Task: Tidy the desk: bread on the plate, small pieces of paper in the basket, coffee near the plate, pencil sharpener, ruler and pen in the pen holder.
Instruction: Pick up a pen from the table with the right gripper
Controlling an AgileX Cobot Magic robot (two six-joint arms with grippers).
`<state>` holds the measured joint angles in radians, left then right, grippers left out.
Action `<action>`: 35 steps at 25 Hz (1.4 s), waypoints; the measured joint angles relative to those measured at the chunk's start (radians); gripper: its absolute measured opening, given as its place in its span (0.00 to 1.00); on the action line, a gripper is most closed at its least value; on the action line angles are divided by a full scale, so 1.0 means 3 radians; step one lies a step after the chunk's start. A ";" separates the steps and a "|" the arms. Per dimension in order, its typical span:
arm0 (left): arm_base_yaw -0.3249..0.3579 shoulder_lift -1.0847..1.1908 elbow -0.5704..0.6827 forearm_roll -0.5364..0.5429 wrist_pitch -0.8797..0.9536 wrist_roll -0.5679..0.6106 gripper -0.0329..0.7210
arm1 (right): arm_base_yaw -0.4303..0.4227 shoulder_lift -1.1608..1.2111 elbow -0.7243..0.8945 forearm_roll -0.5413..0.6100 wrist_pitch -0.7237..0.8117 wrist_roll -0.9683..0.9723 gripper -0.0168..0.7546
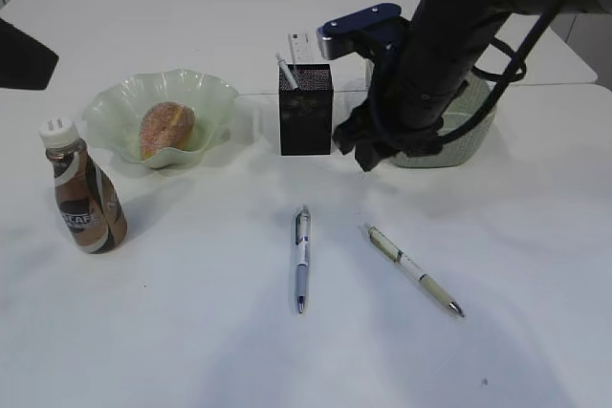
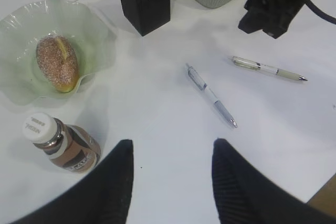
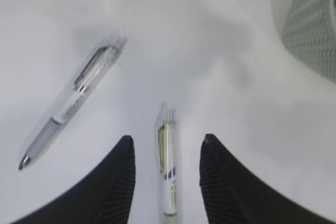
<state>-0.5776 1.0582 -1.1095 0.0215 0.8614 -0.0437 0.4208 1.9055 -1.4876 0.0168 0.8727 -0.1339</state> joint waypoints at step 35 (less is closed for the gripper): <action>0.0000 0.0000 0.0000 -0.0102 -0.0003 0.0000 0.49 | 0.0000 0.0457 -0.0020 0.0006 0.0520 -0.0115 0.46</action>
<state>-0.5776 1.0582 -1.1095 -0.0091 0.8605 -0.0437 0.4208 2.0425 -1.4936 0.0187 1.0286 -0.1685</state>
